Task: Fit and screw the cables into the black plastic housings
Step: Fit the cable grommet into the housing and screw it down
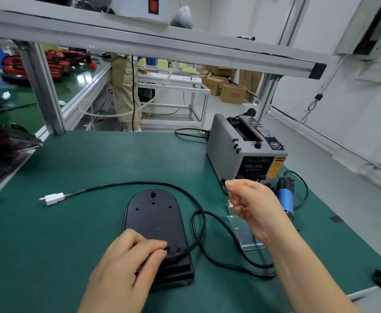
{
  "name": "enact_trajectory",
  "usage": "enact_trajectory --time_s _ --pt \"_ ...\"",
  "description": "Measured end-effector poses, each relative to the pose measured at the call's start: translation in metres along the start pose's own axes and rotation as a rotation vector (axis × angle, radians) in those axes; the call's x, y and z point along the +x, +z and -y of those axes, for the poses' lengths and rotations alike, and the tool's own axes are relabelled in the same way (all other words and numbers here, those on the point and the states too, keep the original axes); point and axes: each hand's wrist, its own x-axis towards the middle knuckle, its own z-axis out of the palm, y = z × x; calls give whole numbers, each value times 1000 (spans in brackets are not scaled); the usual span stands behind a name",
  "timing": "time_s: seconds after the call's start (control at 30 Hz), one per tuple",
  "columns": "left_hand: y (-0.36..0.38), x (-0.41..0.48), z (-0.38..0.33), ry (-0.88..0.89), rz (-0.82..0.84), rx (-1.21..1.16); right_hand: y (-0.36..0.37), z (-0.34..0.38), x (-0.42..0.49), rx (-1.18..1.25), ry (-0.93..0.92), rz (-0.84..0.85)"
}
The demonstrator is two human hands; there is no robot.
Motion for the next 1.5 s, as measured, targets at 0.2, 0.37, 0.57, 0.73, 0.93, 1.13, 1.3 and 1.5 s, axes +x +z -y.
enact_trajectory --time_s 0.2,0.37,0.57,0.73,0.93,1.13,1.3,1.5 --pt "-10 27 -11 -99 -68 -147 51 -4 -38 -70 -146 156" --pt "-13 42 -24 -168 -152 -344 72 -12 -56 -243 -424 151" --pt "-16 40 -25 -165 -155 -377 77 -13 -65 -369 -600 104" --pt "-19 39 -24 -200 -123 -466 76 -14 -65 -136 -325 204" --pt "-22 37 -21 -125 -33 -416 77 -11 -63 36 -87 422" --pt "-22 36 -20 -57 -72 -365 78 -7 -70 -102 -278 333" --pt "-21 37 -19 -56 -63 -382 79 -6 -75 -320 -525 255" --pt "-21 37 -16 -50 -35 -392 78 -7 -75 -364 -566 258"
